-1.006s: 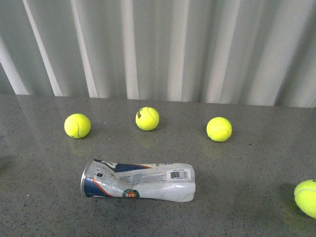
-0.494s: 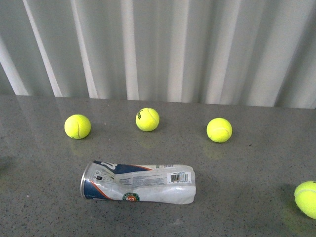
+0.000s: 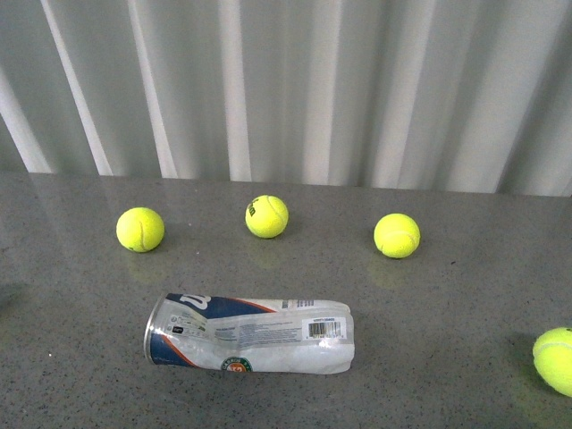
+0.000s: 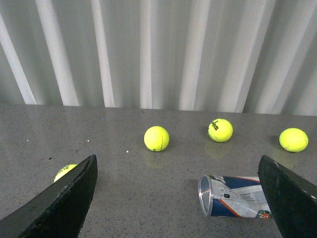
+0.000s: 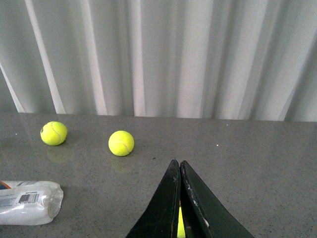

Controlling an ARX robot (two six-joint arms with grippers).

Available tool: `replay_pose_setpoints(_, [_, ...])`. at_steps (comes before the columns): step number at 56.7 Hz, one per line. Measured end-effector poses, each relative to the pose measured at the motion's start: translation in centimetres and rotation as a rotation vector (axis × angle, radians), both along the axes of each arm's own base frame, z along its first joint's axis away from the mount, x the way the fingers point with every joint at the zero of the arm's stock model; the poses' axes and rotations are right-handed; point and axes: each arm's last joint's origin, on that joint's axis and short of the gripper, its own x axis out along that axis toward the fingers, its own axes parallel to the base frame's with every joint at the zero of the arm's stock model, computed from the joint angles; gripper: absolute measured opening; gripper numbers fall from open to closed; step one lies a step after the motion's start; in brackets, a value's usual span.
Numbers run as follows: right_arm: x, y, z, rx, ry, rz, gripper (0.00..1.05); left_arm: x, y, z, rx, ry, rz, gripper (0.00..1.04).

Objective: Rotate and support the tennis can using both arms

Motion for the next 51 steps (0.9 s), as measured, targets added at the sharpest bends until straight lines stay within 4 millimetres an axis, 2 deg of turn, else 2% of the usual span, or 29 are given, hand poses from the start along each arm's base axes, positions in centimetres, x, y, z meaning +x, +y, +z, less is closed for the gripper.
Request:
replay_pose_setpoints(4, [0.0, 0.0, 0.0, 0.0, 0.0, 0.0, 0.04, 0.0, 0.0, 0.0, 0.0, 0.001, 0.0, 0.98])
replay_pose_setpoints(8, [0.0, 0.0, 0.0, 0.0, 0.0, 0.0, 0.15, 0.0, 0.0, 0.0, 0.0, 0.0, 0.0, 0.98])
replay_pose_setpoints(15, [0.0, 0.0, 0.0, 0.0, 0.0, 0.0, 0.45, 0.0, 0.0, 0.0, 0.0, 0.0, 0.0, 0.98])
replay_pose_setpoints(26, [0.0, 0.0, 0.0, 0.0, 0.0, 0.0, 0.78, 0.0, 0.0, 0.0, 0.0, 0.002, -0.003, 0.98])
replay_pose_setpoints(30, [0.0, 0.0, 0.0, 0.0, 0.0, 0.0, 0.91, 0.3, -0.1, 0.0, -0.047, 0.119, -0.077, 0.98])
replay_pose_setpoints(33, [0.0, 0.0, 0.0, 0.0, -0.001, 0.001, 0.99, 1.2, -0.2, 0.8, -0.054, 0.149, -0.09, 0.98])
replay_pose_setpoints(37, [0.0, 0.0, 0.0, 0.0, 0.0, 0.0, 0.97, 3.1, -0.5, 2.9, -0.045, 0.116, -0.094, 0.98])
replay_pose_setpoints(41, [0.0, 0.0, 0.0, 0.001, 0.0, 0.0, 0.97, 5.9, -1.0, 5.3, -0.053, 0.068, -0.137, 0.98])
replay_pose_setpoints(44, [0.0, 0.0, 0.0, 0.001, 0.0, 0.0, 0.98, 8.8, -1.5, 6.6, -0.068, 0.068, -0.187, 0.98])
replay_pose_setpoints(48, [0.0, 0.0, 0.0, 0.001, 0.0, 0.001, 0.98, 12.2, -2.2, 6.7, -0.088, 0.112, -0.203, 0.98])
replay_pose_setpoints(51, [0.0, 0.0, 0.0, 0.001, 0.0, 0.0, 0.98, 15.7, -3.0, 5.5, -0.092, 0.197, -0.225, 0.98])
